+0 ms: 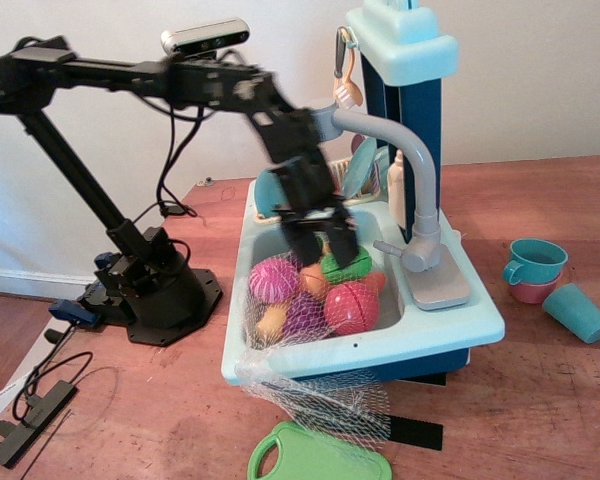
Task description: Turn lever vertical to front
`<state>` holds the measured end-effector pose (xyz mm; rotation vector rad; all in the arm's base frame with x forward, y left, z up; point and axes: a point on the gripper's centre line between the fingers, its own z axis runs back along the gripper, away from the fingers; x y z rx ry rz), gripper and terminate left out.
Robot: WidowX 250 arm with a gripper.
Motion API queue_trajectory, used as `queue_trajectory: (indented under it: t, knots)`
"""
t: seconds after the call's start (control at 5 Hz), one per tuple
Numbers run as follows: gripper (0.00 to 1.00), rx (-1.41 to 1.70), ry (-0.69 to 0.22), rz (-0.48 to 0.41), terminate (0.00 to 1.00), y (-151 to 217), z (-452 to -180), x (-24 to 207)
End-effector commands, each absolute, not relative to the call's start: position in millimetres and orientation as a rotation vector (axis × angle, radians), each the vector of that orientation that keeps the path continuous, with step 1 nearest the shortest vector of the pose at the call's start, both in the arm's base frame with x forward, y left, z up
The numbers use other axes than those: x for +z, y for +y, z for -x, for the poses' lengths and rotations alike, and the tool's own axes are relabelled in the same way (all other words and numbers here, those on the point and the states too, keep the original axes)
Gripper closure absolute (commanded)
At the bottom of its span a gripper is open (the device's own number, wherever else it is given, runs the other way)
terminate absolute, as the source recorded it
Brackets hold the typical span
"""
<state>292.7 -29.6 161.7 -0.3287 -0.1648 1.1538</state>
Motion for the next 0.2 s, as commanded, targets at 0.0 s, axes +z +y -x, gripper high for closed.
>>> queue_trajectory:
  t: [0.0]
  knots:
    - [0.0,1.194,-0.219,0.381,1.0,-35.9,-267.1,168.8]
